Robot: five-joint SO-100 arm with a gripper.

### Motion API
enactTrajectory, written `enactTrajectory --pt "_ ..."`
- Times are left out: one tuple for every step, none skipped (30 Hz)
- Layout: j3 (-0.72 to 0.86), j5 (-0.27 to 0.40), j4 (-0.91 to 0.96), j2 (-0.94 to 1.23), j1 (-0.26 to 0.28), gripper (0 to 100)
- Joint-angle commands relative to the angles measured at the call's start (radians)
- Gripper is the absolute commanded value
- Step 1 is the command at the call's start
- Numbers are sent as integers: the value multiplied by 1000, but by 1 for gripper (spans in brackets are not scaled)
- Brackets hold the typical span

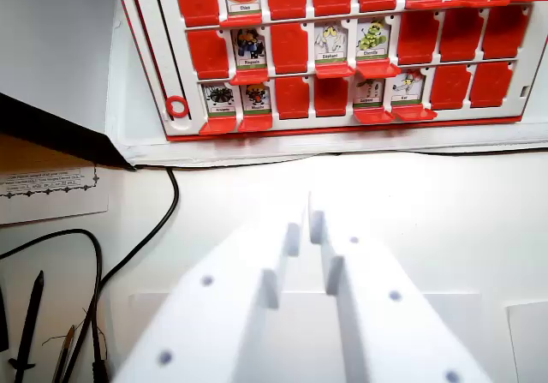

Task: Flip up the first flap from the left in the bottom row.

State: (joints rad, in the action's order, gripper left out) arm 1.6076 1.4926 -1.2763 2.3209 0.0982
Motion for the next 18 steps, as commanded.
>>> enactTrajectory --pt "40 32 84 32 35 0" --pt "64 46 110 34 41 0" --pt "84 54 133 34 48 0" --pt "106 57 155 32 55 0" --pt "127 63 179 29 66 0" --pt "147 66 199 25 75 0" --pt "167 67 219 21 86 0" --pt "187 69 242 17 98 0" --pt "206 72 261 12 112 0" --pt "225 74 285 6 124 0" --pt "245 80 308 2 133 0" --pt "261 81 328 -8 144 0" --pt "276 78 347 -18 153 0" --pt "296 78 376 -26 163 0" --pt "319 78 410 -37 172 0" --pt "345 78 445 -51 181 0" --pt "371 80 488 -63 190 0" --pt "402 80 534 -77 196 0"
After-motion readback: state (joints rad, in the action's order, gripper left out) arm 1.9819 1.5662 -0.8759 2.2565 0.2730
